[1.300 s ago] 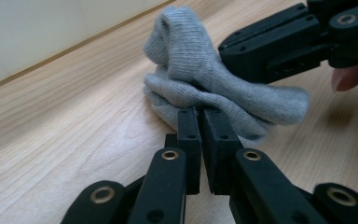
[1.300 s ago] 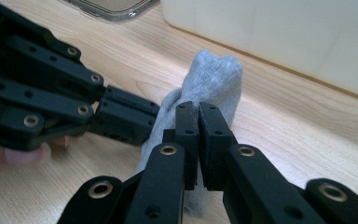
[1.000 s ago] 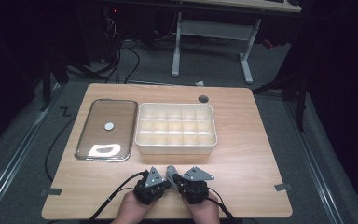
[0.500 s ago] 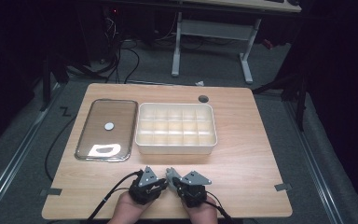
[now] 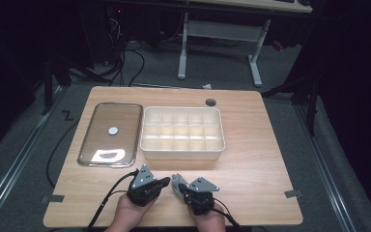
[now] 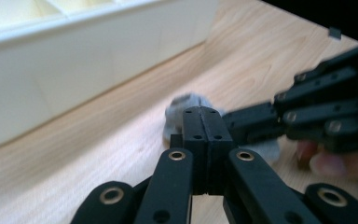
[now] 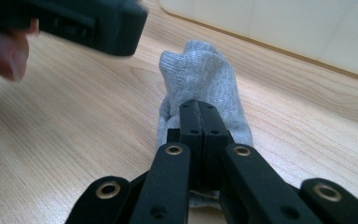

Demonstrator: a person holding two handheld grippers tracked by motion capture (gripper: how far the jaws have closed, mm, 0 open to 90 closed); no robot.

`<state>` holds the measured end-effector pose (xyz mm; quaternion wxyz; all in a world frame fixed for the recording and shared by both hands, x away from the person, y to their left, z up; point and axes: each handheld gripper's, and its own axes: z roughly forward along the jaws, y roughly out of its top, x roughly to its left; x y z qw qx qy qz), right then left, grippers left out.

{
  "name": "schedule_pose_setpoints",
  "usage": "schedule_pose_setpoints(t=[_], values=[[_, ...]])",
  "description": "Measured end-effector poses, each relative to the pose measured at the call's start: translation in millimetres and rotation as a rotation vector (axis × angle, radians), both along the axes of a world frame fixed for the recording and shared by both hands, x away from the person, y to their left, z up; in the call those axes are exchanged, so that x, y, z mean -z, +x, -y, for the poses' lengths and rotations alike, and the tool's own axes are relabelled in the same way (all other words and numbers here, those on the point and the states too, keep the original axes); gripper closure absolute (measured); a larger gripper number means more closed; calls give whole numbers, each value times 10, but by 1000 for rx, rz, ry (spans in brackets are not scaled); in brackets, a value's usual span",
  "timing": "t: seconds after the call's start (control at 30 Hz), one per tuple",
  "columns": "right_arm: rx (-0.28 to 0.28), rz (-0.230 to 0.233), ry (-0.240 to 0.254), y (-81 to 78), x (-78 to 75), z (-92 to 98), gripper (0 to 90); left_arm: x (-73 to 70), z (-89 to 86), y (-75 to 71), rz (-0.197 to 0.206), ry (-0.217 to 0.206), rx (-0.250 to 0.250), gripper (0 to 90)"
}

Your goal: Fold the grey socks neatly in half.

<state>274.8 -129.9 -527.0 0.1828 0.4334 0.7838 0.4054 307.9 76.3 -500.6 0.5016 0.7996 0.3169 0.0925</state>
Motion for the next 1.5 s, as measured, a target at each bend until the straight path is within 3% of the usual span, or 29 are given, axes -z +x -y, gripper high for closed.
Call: schedule_pose_setpoints(t=[0.1,0.27,0.43,0.67,0.83,1.07,1.33,1.43,1.5], values=[[-3,3,11,2,9,8,900,-64,104,35,-10,-2,12,900],[-2,0,25,3,16,18,900,-144,324,71,10,11,31,900],[-4,2,30,4,23,26,900,-53,417,135,-17,26,23,900],[-8,5,34,6,27,31,900,-3,377,163,-23,49,0,900],[-6,4,36,1,29,32,900,124,330,186,-33,83,-17,900],[-8,14,31,-3,30,23,900,235,288,174,-10,84,-27,900],[-17,15,24,-2,15,23,900,261,275,151,16,77,-21,900],[-23,8,26,6,-19,32,900,266,273,147,24,80,-24,900],[-37,27,50,-48,-117,64,900,279,262,140,27,71,-29,900]])
